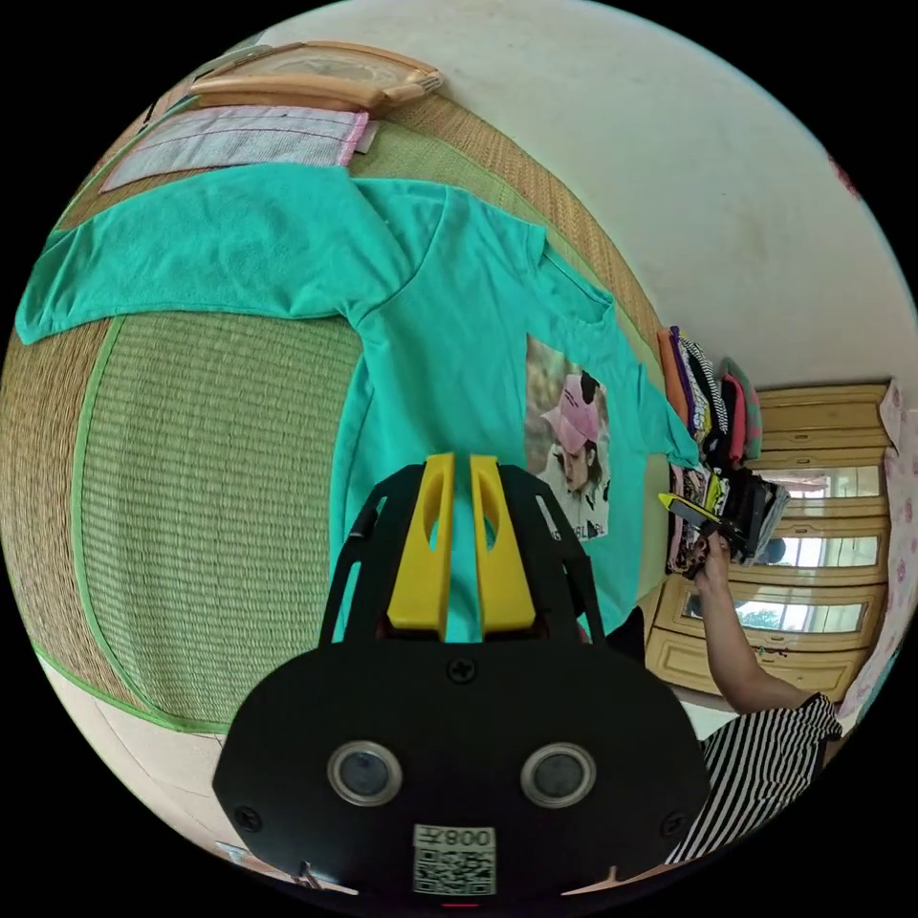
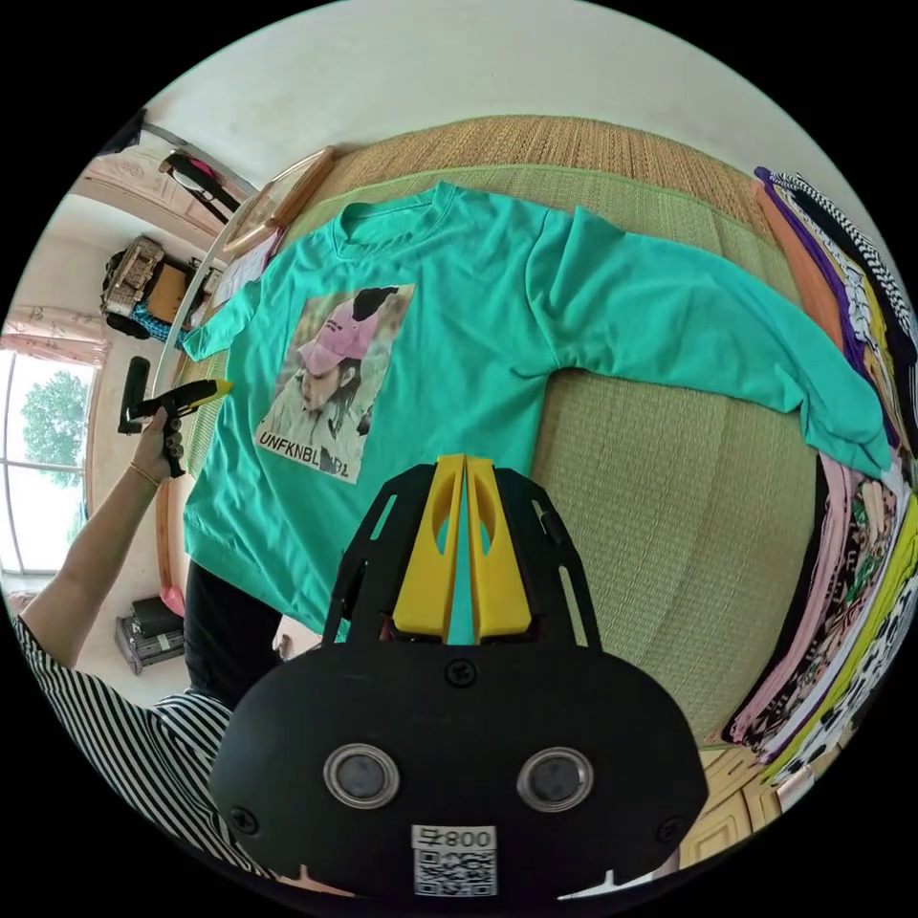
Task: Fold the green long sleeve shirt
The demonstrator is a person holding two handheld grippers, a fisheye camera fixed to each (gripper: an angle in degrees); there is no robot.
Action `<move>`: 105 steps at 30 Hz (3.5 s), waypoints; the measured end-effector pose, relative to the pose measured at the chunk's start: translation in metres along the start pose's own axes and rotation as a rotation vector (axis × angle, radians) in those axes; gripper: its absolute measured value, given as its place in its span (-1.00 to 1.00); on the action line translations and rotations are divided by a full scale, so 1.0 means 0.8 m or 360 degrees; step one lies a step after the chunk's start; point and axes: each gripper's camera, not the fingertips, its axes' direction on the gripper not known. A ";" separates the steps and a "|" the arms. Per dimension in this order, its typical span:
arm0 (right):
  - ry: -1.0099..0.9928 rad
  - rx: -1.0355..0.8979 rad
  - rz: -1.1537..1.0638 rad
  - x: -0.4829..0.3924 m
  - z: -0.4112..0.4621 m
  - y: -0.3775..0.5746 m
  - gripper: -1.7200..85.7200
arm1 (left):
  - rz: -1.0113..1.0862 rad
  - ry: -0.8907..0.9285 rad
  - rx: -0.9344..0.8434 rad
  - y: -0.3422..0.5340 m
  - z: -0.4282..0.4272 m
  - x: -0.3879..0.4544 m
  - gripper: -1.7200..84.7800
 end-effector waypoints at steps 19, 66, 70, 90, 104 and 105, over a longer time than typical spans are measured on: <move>-0.0132 0.0249 0.0158 0.126 0.046 0.093 -0.93 | 0.0196 0.0402 0.0218 -0.143 -0.003 0.246 -0.90; -0.0592 0.1580 0.0619 0.527 0.015 0.543 -0.73 | 0.2480 -0.0249 -0.0634 -0.348 0.302 1.497 -0.91; -0.0660 0.1647 0.0487 0.527 0.009 0.544 -0.69 | 0.2418 -0.0128 -0.0743 -0.363 0.258 1.470 -0.91; -0.0619 0.1596 -0.0018 0.462 -0.035 0.476 -0.90 | 0.2405 -0.0176 -0.0923 -0.409 0.201 1.343 -0.91; -0.0690 0.1447 -0.0181 0.402 -0.067 0.400 -0.92 | 0.2206 -0.0117 -0.0770 -0.462 0.134 1.176 -0.92; -0.0706 0.1437 -0.0162 0.398 -0.072 0.394 -0.92 | 0.2216 -0.0123 -0.0747 -0.464 0.128 1.165 -0.92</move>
